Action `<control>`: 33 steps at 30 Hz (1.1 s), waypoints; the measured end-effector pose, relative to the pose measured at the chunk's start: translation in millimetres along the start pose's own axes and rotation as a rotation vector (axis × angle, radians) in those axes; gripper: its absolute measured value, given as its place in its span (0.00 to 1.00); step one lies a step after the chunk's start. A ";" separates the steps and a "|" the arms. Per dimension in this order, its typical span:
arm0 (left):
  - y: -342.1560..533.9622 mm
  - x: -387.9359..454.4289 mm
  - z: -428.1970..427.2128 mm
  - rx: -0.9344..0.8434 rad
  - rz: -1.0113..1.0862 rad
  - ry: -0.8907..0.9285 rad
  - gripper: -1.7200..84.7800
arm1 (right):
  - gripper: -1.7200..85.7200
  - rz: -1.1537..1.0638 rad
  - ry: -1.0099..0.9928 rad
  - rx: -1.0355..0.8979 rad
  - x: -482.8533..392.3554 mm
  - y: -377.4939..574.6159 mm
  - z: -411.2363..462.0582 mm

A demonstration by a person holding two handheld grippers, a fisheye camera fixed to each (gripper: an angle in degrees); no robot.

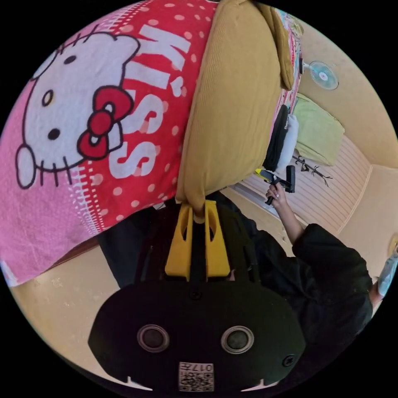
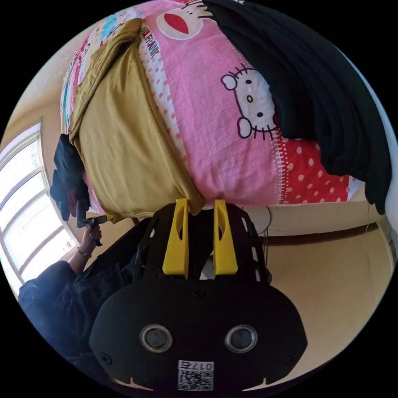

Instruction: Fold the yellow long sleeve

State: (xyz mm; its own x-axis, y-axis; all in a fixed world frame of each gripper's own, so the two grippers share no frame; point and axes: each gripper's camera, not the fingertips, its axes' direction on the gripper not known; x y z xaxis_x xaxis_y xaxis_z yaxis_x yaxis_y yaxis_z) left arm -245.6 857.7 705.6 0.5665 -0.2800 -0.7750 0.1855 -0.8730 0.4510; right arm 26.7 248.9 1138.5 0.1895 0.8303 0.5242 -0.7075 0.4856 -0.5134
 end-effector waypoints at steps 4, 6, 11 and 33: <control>11.5 26.0 -25.5 -0.033 0.107 0.151 0.06 | 0.07 -0.172 -0.095 -0.024 -2.8 13.6 -29.3; 32.6 55.2 -57.5 -0.002 0.184 0.263 0.06 | 0.06 -0.267 -0.239 0.022 0.4 32.2 -66.5; 90.9 128.7 -126.8 0.117 0.268 0.306 0.06 | 0.06 -0.339 -0.452 0.221 9.4 87.5 -150.7; -79.1 149.3 -182.5 0.702 0.112 0.582 0.15 | 0.08 -0.194 -0.554 0.492 -17.1 -114.2 -215.2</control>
State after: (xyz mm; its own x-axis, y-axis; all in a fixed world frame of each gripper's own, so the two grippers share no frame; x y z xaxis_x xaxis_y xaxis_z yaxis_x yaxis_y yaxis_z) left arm -29.1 957.9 634.9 0.9018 -0.2984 -0.3125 -0.3173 -0.9483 -0.0101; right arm 250.7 238.1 1042.0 0.0644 0.4210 0.9048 -0.9426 0.3232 -0.0833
